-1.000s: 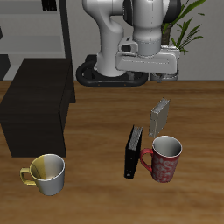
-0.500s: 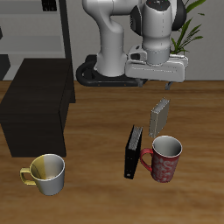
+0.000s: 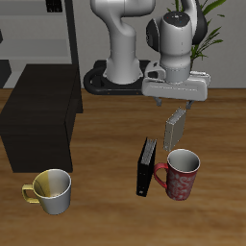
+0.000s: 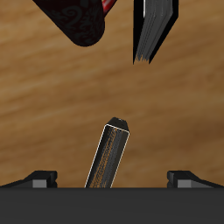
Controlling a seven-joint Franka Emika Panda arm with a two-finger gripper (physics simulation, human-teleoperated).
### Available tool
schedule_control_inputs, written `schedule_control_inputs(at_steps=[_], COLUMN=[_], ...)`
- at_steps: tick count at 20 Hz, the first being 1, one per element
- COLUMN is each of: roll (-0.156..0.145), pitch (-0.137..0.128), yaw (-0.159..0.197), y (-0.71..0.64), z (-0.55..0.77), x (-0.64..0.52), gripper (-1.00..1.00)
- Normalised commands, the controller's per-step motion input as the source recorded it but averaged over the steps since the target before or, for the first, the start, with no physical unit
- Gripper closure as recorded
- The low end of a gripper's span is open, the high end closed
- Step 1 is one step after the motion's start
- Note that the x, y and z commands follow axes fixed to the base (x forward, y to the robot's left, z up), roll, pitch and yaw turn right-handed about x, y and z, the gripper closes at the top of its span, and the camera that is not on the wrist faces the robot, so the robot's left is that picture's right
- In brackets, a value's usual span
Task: Place the yellow book flat on top of the shelf
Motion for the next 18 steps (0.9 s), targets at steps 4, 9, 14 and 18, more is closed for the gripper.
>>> schedule_control_inputs(at_steps=[4, 9, 14, 18], roll=[0.006, -0.009, -0.025, -0.005], pitch=[0.025, -0.02, -0.027, -0.019], yaw=[-0.013, 0.003, -0.018, -0.023], y=[0.11, 0.07, -0.03, -0.01], z=[-0.27, -0.26, -0.12, -0.11], x=[0.1, -0.03, -0.01, -0.09], gripper=[-1.0, -1.0, -1.0, -1.0])
